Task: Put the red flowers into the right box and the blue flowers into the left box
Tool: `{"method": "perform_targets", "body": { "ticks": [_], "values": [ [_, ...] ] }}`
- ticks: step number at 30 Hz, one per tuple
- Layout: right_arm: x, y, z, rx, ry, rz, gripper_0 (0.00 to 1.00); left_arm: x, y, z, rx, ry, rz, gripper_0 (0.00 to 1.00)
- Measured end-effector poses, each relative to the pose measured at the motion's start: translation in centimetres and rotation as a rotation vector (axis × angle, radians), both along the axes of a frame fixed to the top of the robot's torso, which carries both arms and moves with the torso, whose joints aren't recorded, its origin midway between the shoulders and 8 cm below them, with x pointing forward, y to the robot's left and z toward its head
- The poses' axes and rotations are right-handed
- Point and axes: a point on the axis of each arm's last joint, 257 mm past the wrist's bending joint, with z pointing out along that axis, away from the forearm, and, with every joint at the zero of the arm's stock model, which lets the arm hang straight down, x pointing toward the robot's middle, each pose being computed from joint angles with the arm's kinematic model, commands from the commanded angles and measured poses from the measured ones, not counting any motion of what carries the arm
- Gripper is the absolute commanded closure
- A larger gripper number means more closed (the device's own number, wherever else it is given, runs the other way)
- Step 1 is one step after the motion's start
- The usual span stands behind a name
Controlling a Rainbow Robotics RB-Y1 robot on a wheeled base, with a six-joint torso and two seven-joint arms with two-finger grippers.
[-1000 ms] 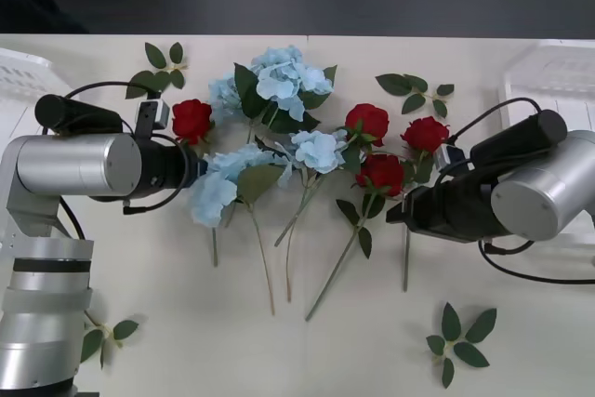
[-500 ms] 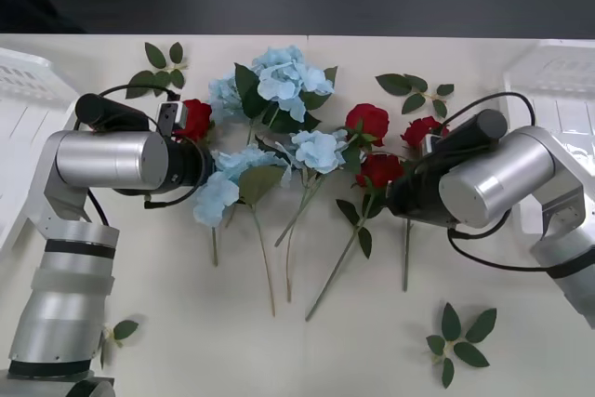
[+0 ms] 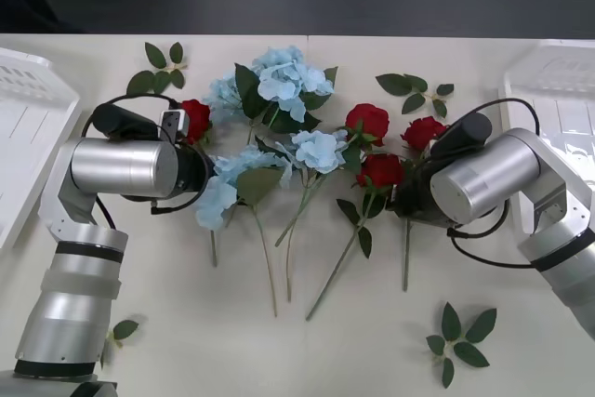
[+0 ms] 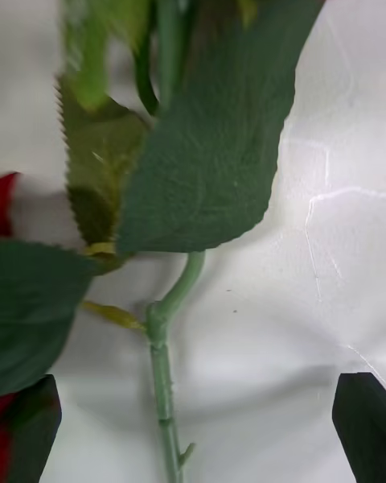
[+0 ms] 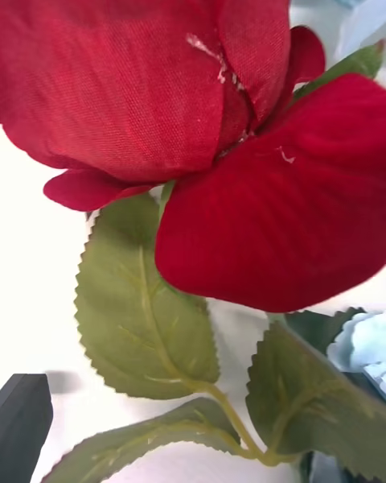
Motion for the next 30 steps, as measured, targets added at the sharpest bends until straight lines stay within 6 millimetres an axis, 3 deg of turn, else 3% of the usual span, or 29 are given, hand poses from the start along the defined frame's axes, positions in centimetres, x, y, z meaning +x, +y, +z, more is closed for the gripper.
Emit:
{"method": "perform_targets", "body": {
  "ticks": [2,4,5,7,9,10,11,12,13,24,30],
  "values": [
    [0.1,0.0,-0.4,-0.006,0.002,0.005,0.0,0.0,-0.1,0.0,0.0,0.0,0.0,0.02],
    [0.3,0.1,-0.7,-0.012,0.003,0.01,0.0,0.0,-0.1,0.0,-0.001,0.0,0.0,0.4],
    [0.4,0.1,-0.6,-0.017,0.003,0.013,0.0,0.0,-0.1,0.0,-0.001,0.0,0.0,0.79],
    [0.7,0.1,-0.6,-0.03,-0.002,0.017,0.0,0.0,-0.1,0.0,-0.001,0.0,0.0,0.99],
    [1.0,0.0,-0.6,-0.039,-0.013,0.021,0.0,0.0,-0.1,0.0,-0.001,0.0,0.0,1.0],
    [1.1,0.0,-0.5,-0.041,-0.017,0.022,0.08,0.0,-0.1,0.0,-0.001,0.0,0.0,1.0],
    [1.2,0.0,-0.4,-0.041,-0.018,0.022,0.35,0.0,-0.1,0.0,-0.001,0.0,0.0,1.0],
    [1.2,0.0,-0.4,-0.042,-0.019,0.021,0.77,0.0,-0.1,0.0,-0.001,0.0,0.0,1.0],
    [1.3,-0.1,-0.4,-0.043,-0.02,0.02,1.0,0.0,-0.1,0.0,0.0,0.0,0.0,1.0],
    [1.5,-0.3,-0.3,-0.053,-0.028,0.018,1.0,0.1,0.1,0.1,0.008,-0.004,0.002,1.0],
    [1.5,-1.0,0.0,-0.055,-0.019,-0.001,1.0,0.3,-0.4,3.6,-0.024,-0.096,-0.007,1.0]
  ]
}}
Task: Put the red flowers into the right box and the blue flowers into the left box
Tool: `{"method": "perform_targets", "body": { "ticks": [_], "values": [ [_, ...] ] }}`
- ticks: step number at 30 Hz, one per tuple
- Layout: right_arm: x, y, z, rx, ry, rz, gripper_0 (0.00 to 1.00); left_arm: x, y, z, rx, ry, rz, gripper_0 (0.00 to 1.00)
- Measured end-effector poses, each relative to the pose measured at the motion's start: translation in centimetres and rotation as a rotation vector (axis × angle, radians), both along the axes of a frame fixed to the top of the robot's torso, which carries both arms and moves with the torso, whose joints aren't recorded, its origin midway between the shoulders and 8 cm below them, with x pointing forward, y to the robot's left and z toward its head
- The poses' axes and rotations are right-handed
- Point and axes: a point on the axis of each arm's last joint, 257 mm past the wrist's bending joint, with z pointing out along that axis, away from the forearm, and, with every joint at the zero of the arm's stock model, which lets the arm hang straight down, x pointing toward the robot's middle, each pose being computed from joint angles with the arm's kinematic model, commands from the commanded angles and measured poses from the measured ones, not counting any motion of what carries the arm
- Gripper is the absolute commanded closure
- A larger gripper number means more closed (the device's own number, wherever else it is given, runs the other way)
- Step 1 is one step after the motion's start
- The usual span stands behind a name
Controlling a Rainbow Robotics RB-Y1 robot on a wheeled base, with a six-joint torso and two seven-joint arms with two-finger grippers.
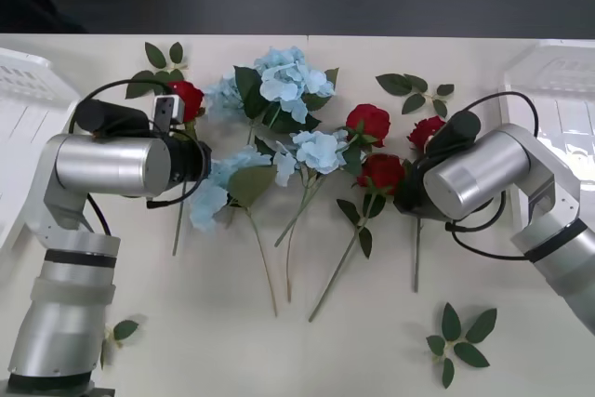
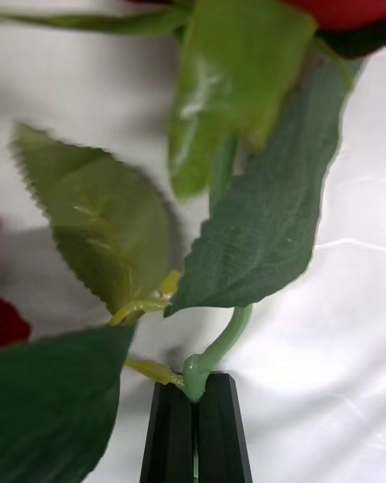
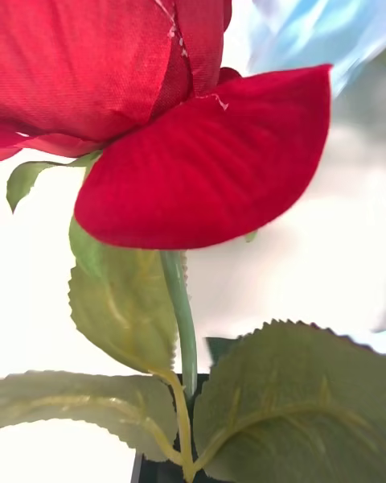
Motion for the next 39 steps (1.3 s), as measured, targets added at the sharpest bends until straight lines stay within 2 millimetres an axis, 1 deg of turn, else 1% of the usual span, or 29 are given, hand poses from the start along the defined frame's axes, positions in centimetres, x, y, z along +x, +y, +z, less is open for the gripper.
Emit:
{"method": "perform_targets", "body": {
  "ticks": [2,4,10,12,14,18,21,23,26,29,32,34,37,39],
  "values": [
    [-0.1,-0.6,0.6,0.017,0.017,-0.027,1.0,-0.3,0.1,1.7,-0.014,-0.046,-0.002,1.0],
    [-0.4,-1.1,1.7,0.046,0.032,-0.048,1.0,-0.8,0.2,3.1,-0.037,-0.083,-0.004,1.0],
    [-0.2,-3.1,7.3,0.098,-0.001,-0.059,1.0,-2.0,0.3,7.5,-0.148,-0.176,-0.027,1.0],
    [0.1,-3.6,9.3,0.123,-0.029,-0.061,1.0,-2.5,-0.3,9.0,-0.202,-0.203,-0.052,1.0],
    [0.1,-4.0,11.0,0.156,-0.053,-0.045,1.0,-3.2,-1.8,11.1,-0.304,-0.23,-0.104,1.0],
    [-0.3,-5.7,13.9,0.184,-0.088,-0.004,1.0,-4.5,-2.8,14.8,-0.416,-0.309,-0.226,1.0],
    [-0.6,-6.7,15.8,0.205,-0.115,0.04,1.0,-5.4,-2.6,17.3,-0.417,-0.407,-0.34,1.0],
    [-0.5,-7.4,17.1,0.22,-0.148,0.083,1.0,-5.7,-2.5,18.5,-0.414,-0.455,-0.382,1.0],
    [-0.1,-8.7,18.9,0.194,-0.203,0.167,1.0,-6.6,-3.6,20.1,-0.467,-0.497,-0.443,1.0],
    [0.4,-10.4,19.9,0.124,-0.246,0.263,1.0,-7.5,-4.9,21.3,-0.44,-0.561,-0.539,1.0],
    [1.6,-12.7,21.0,0.028,-0.297,0.321,1.0,-8.5,-5.9,21.3,-0.371,-0.601,-0.644,1.0],
    [2.2,-14.0,21.4,-0.045,-0.318,0.373,1.0,-9.3,-6.7,21.4,-0.358,-0.615,-0.703,1.0],
    [3.1,-15.5,22.0,-0.154,-0.349,0.459,1.0,-10.3,-7.3,21.8,-0.335,-0.648,-0.774,1.0],
    [3.9,-16.6,22.5,-0.203,-0.377,0.477,1.0,-11.0,-7.7,21.9,-0.304,-0.678,-0.826,1.0]
  ]
}}
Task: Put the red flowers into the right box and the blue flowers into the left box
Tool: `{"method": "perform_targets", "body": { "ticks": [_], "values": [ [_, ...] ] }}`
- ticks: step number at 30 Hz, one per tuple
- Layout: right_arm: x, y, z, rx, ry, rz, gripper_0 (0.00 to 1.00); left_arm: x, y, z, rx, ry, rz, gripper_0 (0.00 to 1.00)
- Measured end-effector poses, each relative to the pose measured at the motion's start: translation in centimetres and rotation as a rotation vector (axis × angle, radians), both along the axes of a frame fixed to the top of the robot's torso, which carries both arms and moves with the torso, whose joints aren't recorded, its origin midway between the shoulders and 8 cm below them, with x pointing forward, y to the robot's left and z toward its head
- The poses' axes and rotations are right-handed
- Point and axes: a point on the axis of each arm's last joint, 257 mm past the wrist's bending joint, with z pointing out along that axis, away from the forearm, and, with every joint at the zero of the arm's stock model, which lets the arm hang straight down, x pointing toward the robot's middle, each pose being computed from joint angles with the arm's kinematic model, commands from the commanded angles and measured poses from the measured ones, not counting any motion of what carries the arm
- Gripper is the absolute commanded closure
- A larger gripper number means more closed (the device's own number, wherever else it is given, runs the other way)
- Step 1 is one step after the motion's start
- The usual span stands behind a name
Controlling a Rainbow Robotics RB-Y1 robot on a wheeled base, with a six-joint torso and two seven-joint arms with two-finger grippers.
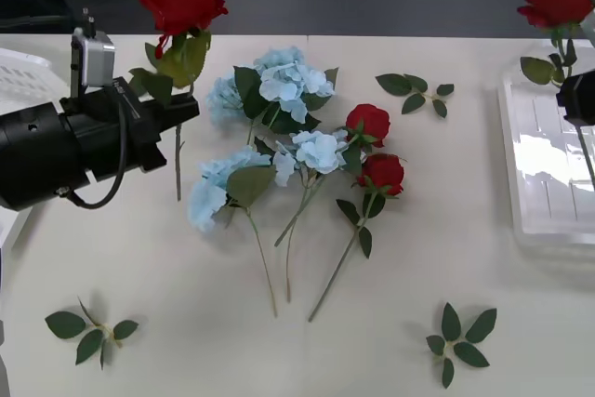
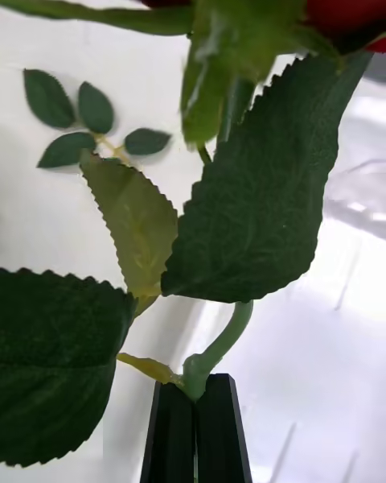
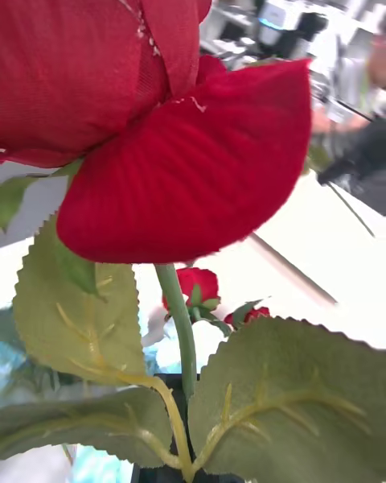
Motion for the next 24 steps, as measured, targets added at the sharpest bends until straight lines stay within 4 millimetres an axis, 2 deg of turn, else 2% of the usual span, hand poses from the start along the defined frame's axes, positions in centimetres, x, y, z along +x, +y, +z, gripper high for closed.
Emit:
{"method": "perform_targets", "body": {
  "ticks": [5,8,10,17,19,21,24],
  "values": [
    [1.2,-3.4,0.3,-0.166,-0.051,0.006,1.0,-2.0,-1.4,1.4,0.014,-0.142,-0.102,1.0],
    [1.2,-5.5,0.1,-0.266,-0.044,0.001,1.0,-3.4,-2.2,2.7,-0.049,-0.156,-0.162,1.0],
    [1.1,-6.7,0.0,-0.298,-0.038,-0.025,1.0,-4.3,-2.7,2.9,-0.061,-0.155,-0.199,1.0],
    [0.9,-7.8,-0.9,-0.3,-0.012,-0.049,1.0,-8.4,-4.1,4.3,-0.163,-0.146,-0.415,1.0],
    [0.8,-8.2,-1.1,-0.307,-0.01,-0.058,1.0,-8.9,-4.5,4.2,-0.156,-0.14,-0.47,1.0],
    [0.8,-8.6,-1.4,-0.291,-0.022,-0.082,1.0,-9.1,-4.8,4.9,-0.165,-0.151,-0.511,1.0],
    [0.4,-9.4,-2.0,-0.199,-0.04,-0.17,1.0,-9.4,-5.3,5.7,-0.175,-0.165,-0.561,1.0]
  ]
}}
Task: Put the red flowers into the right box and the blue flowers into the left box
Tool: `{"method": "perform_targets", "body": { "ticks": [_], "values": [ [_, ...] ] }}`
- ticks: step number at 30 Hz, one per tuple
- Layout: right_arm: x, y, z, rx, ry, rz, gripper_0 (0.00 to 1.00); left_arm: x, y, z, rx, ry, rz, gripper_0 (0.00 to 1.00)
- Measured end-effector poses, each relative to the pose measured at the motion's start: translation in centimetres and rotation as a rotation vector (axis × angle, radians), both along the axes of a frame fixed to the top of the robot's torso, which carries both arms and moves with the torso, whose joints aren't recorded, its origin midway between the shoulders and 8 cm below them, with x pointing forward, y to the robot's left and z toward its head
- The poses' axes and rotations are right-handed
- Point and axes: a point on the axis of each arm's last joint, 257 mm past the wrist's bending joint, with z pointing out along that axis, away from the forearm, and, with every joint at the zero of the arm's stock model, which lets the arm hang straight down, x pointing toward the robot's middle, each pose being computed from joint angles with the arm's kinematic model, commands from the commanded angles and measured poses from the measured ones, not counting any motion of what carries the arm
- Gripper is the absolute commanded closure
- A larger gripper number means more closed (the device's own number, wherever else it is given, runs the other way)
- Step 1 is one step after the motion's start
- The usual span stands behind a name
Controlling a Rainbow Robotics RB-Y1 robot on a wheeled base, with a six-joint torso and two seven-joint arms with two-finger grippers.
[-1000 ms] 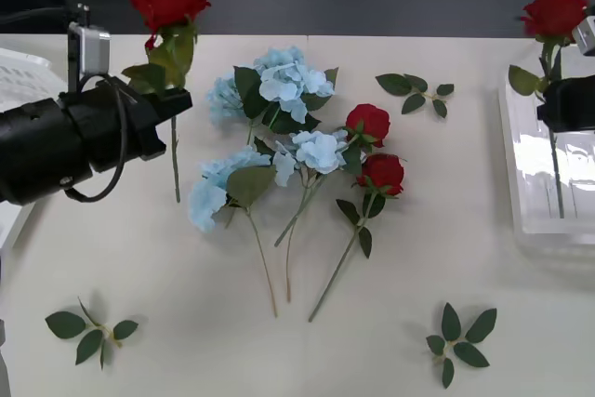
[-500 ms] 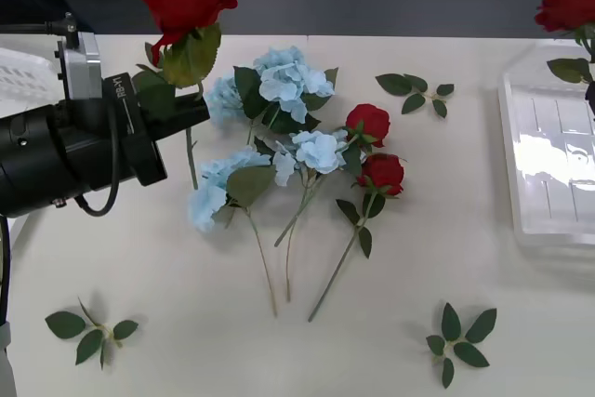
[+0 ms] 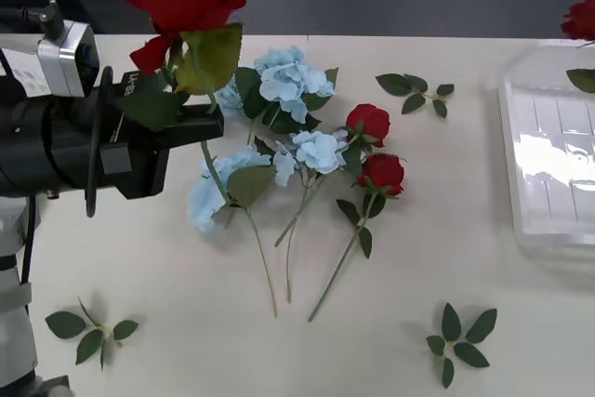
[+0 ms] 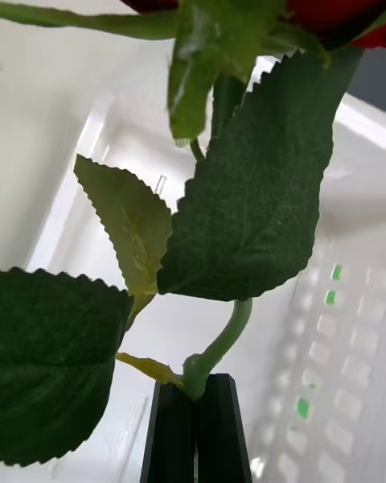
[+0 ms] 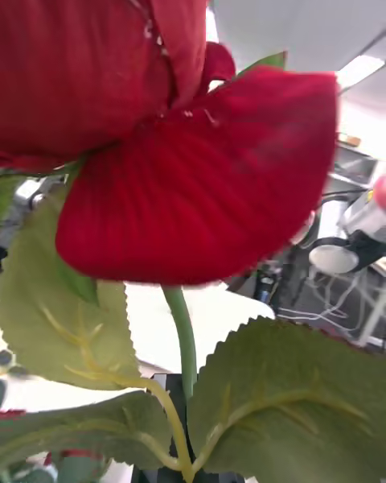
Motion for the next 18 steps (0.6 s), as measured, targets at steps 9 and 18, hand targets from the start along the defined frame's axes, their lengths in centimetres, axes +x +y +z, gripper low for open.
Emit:
{"method": "perform_targets", "body": {
  "ticks": [9,18],
  "values": [
    [-2.2,-3.3,-1.8,0.096,-0.02,-0.151,1.0,-1.3,-2.5,-1.0,0.055,-0.084,-0.15,1.0],
    [-2.9,-4.7,-2.3,0.157,-0.042,-0.271,1.0,-0.3,-4.6,-0.8,0.07,-0.118,-0.208,1.0]
  ]
}}
